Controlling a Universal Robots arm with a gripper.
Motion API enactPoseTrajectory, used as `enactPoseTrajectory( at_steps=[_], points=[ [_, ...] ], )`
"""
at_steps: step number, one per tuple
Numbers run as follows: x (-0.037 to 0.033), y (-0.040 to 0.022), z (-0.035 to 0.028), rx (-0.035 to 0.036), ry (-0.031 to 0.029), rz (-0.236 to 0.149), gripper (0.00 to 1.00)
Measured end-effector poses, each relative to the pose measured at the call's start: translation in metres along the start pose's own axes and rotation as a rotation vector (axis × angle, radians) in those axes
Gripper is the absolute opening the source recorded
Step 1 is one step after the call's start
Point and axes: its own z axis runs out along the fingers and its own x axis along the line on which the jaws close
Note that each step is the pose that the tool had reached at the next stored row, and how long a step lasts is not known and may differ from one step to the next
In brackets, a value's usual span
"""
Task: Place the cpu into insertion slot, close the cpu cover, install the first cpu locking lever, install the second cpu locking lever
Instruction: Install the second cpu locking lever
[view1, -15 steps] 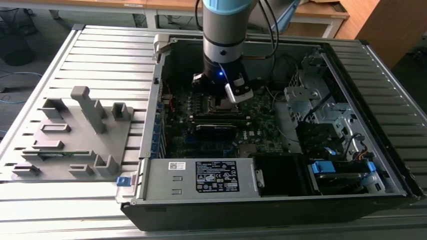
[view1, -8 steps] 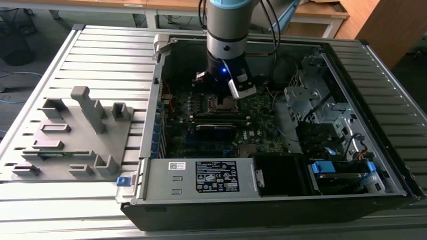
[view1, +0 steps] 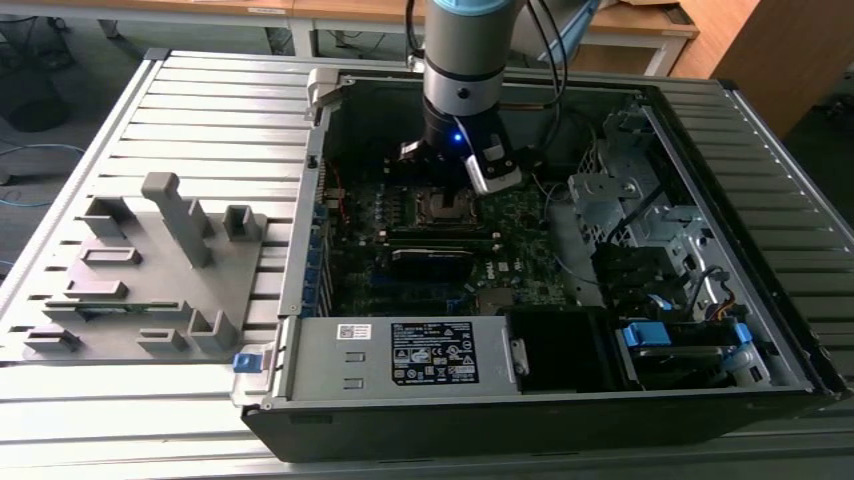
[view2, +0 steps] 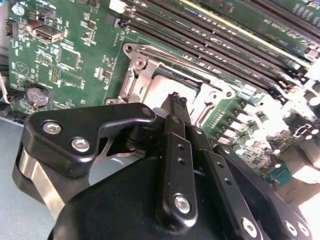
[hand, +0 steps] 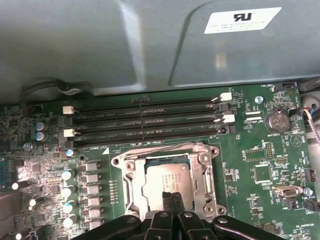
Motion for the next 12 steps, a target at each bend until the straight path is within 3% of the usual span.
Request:
enactPoseTrajectory(
  at_steps=[5, 12],
  points=[
    [-0.0014, 0.0038, 0.0007, 0.0033, -0.0003, 0.0, 0.11],
    [-0.0014, 0.0041, 0.0008, 0.0071, -0.0008, 0.0, 0.11]
  ],
)
